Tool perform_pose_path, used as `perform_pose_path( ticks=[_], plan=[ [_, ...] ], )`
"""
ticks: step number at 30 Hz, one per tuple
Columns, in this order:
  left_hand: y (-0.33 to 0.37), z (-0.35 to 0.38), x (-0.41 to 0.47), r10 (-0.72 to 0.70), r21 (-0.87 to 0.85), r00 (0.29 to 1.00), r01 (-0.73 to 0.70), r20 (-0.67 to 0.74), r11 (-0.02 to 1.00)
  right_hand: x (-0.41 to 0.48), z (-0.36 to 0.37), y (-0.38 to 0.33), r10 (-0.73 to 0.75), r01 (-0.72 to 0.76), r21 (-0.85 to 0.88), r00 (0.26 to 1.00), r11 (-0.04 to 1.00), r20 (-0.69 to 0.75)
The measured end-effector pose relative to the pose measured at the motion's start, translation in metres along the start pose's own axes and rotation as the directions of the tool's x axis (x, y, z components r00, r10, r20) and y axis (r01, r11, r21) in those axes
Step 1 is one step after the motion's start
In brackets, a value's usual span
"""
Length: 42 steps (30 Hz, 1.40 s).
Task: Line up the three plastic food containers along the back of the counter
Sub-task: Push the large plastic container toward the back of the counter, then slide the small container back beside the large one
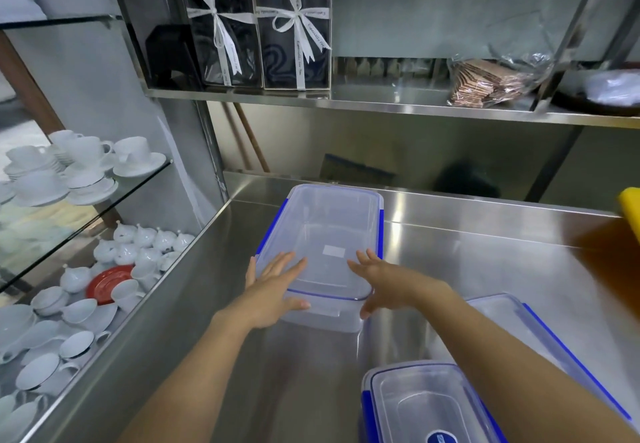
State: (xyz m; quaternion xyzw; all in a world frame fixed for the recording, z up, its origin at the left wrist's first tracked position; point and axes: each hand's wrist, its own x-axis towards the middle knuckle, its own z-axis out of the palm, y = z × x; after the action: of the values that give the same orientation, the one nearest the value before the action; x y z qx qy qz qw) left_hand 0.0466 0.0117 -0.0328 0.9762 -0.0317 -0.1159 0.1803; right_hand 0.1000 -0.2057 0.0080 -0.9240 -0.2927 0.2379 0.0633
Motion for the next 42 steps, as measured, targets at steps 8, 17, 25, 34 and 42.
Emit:
perform_pose_path(
  ticks=[8,17,25,34,42],
  plan=[
    [0.013,0.003,0.014,-0.01,0.177,0.992,0.032,-0.123,0.984,0.009,-0.002,0.009,0.012,-0.012,-0.006,0.999,1.0,-0.042],
    [0.042,0.009,0.003,-0.028,0.249,0.976,0.083,-0.216,0.965,-0.02,0.007,0.015,0.084,-0.095,-0.033,0.965,0.995,-0.249],
    [0.172,0.039,-0.007,0.137,0.068,0.935,-0.122,-0.328,0.99,-0.096,0.013,0.095,0.406,-0.343,0.227,0.842,0.911,-0.355],
    [0.237,0.079,-0.004,0.087,0.109,0.988,-0.101,0.125,0.989,-0.158,0.058,0.15,0.579,-0.583,0.347,0.805,0.735,0.126],
    [0.232,0.105,0.002,0.142,-0.02,0.969,-0.141,0.2,0.99,-0.148,0.074,0.15,0.647,-0.622,0.328,0.761,0.711,0.043]
  ],
)
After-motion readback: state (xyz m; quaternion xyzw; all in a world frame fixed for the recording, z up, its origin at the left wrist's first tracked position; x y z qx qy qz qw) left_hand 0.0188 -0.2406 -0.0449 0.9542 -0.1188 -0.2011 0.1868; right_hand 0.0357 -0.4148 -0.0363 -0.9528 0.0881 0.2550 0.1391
